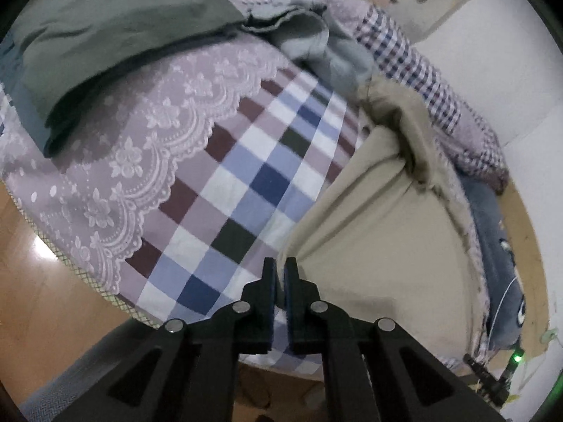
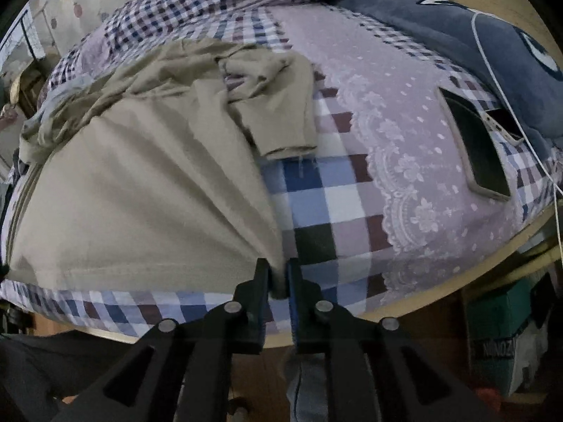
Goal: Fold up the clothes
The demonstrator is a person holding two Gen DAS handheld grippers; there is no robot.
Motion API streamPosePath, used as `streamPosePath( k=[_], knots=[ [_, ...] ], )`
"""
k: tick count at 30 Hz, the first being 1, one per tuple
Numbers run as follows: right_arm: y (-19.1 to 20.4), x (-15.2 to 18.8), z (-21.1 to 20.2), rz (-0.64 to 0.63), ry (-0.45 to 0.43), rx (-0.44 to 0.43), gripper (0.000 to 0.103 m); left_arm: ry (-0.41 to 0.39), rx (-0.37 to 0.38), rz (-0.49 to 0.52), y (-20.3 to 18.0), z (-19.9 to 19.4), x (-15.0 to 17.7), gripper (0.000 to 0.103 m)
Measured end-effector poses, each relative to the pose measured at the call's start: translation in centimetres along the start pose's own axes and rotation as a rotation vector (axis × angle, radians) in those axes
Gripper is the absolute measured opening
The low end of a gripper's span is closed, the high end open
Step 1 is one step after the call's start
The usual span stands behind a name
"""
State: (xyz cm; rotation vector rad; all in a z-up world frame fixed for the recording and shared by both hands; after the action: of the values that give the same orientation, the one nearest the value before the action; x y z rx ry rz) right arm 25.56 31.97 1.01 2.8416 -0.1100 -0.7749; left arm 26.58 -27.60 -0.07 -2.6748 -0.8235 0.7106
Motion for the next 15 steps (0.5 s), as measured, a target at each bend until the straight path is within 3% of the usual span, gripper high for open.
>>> streamPosePath(
  k=[3,5,8,11,15],
  knots=[
    [-1.2,-0.2,-1.4,0.061,-0.046,0.009,0.029,-0.014,0.011,-0.056,0.8,-0.7,-0.3,0.014],
    [-2.3,-0.5,-2.7,0.117,-0.093,0.011,0.040,-0.037,0.041,-0.116,1.8,-1.4,-0.5,0.038],
    [-3.6,-0.8,-4.0,0.180,-0.146,0.022,0.042,-0.109,0.095,-0.194,2.9,-2.8,-0.9,0.057],
    [-4.6,-1.3,-4.6,0.235,-0.191,-0.010,0.044,-0.170,0.150,-0.239,3.5,-3.8,-1.2,0.063],
    [-5.4,-2.4,-3.7,0.286,-0.200,-0.166,0.045,-0.207,0.201,-0.239,2.9,-3.9,-1.6,0.064]
  ],
)
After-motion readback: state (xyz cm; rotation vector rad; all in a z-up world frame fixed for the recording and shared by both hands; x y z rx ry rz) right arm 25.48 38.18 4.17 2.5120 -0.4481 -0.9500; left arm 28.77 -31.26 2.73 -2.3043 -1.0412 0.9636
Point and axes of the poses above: each gripper's, at about its wrist camera, not at the fingertips, and z roughly the way its jaws point, y to its left, x to its underside, the point moved 2 cm from there along z, roughly the way its jaws point, and after that the axes turned 8 degrees about -x, right-handed, at the moved point
